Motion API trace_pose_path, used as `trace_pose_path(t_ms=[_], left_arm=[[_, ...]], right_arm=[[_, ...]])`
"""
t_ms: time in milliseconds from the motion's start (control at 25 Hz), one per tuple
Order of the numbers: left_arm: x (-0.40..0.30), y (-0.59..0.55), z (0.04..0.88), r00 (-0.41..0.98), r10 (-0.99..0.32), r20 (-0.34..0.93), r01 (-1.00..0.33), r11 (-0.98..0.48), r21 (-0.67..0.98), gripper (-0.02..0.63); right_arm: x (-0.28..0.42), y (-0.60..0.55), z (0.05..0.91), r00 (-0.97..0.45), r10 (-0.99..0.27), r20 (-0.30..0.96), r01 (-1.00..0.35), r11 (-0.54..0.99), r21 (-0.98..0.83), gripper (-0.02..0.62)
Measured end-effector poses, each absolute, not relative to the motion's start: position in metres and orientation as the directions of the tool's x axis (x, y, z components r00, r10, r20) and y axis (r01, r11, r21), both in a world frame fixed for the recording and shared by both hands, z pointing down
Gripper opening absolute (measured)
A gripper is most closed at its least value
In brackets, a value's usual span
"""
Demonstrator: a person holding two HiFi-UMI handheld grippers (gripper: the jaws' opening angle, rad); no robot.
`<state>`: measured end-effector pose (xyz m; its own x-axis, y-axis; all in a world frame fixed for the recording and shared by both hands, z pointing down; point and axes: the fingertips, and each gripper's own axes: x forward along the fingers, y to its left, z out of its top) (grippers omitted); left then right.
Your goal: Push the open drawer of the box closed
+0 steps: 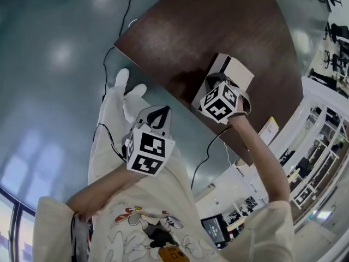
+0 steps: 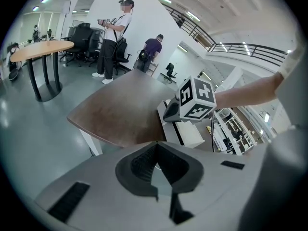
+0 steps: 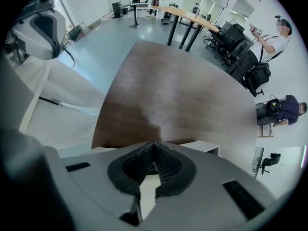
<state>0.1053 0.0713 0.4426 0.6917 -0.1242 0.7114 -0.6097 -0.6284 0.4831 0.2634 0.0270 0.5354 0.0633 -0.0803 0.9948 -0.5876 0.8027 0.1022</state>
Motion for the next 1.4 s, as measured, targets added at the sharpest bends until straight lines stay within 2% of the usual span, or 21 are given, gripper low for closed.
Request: trace_pose_path(t_ms=[720, 1040, 1240, 1400], left_arm=[[0.127, 0.085, 0.443, 0.685, -0.112, 0.72, -0.596, -0.654, 0.466, 0.006], [0.13, 0.086, 0.437, 0.682, -0.121, 0.721, -0.596, -0.664, 0.452, 0.006], [0.12, 0.086, 0.434, 0.679, -0.13, 0.723, -0.595, -0.674, 0.438, 0.006], [0.112, 0.086, 0.423, 0.678, -0.133, 0.723, -0.589, -0.687, 0.426, 0.006]], right_arm=[[0.281, 0.038, 0.535, 0.06, -0.107, 0.992, -0.598, 0.792, 0.121, 0.006], [0.286, 0.038, 0.536, 0.1, -0.065, 0.993, -0.597, 0.794, 0.113, 0.006], [0.285, 0.037, 0.538, 0.109, -0.084, 0.991, -0.642, 0.755, 0.135, 0.006], [0.279, 0.028, 0.519, 0.071, -0.166, 0.984, -0.724, 0.67, 0.165, 0.006]])
